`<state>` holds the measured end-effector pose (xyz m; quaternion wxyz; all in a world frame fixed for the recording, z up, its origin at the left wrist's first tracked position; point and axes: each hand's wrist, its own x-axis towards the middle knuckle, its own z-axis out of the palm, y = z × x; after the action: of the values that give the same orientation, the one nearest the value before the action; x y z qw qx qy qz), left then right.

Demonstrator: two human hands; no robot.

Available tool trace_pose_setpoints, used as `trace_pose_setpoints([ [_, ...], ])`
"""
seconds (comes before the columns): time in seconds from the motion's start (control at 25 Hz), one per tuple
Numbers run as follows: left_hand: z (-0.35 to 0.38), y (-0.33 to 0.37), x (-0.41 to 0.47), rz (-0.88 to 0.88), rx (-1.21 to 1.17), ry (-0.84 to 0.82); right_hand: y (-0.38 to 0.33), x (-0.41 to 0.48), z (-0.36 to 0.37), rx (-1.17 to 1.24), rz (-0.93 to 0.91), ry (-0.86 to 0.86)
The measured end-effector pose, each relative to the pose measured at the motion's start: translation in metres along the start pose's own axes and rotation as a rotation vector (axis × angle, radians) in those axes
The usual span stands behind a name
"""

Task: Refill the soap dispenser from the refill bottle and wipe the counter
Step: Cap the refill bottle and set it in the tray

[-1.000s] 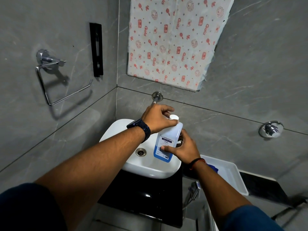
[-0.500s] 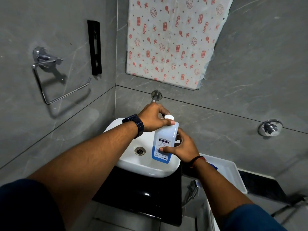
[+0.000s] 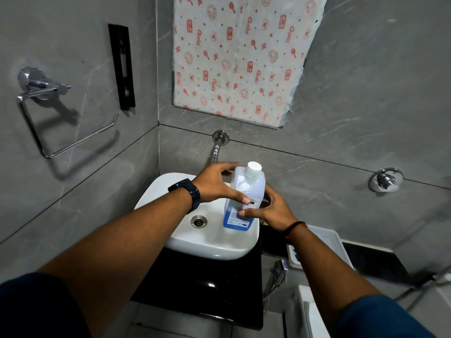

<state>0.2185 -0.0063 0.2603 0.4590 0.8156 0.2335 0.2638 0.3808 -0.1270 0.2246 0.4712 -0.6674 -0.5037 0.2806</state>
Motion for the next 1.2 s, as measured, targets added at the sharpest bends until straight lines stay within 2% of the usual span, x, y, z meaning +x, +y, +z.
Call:
trace_pose_setpoints([
  [0.12, 0.011, -0.004, 0.008, 0.017, 0.01, -0.037, 0.005, 0.003, -0.011, -0.033, 0.045, 0.002],
  [0.32, 0.026, -0.004, 0.029, 0.02, 0.144, 0.107, 0.018, 0.002, -0.003, 0.042, 0.036, 0.113],
  [0.44, 0.04, -0.006, 0.051, 0.022, 0.135, 0.127, 0.026, 0.006, 0.015, -0.015, 0.04, 0.353],
  [0.52, 0.056, -0.005, 0.07, 0.058, 0.136, 0.101, 0.034, 0.014, 0.013, -0.065, 0.076, 0.534],
  [0.6, 0.077, -0.007, 0.089, 0.087, 0.159, 0.05, 0.052, 0.022, -0.003, -0.06, 0.106, 0.64],
  [0.76, 0.146, -0.036, 0.14, 0.159, 0.359, -0.035, 0.122, 0.035, -0.073, -0.06, 0.185, 0.799],
  [0.92, 0.233, -0.083, 0.198, 0.224, 0.445, -0.06, 0.213, 0.053, -0.164, -0.09, 0.268, 0.858],
  [1.08, 0.338, -0.139, 0.258, 0.072, 0.533, -0.158, 0.324, 0.074, -0.246, -0.13, 0.38, 0.803],
  [1.2, 0.398, -0.188, 0.276, -0.025, 0.559, -0.287, 0.397, 0.088, -0.278, -0.141, 0.448, 0.781],
])
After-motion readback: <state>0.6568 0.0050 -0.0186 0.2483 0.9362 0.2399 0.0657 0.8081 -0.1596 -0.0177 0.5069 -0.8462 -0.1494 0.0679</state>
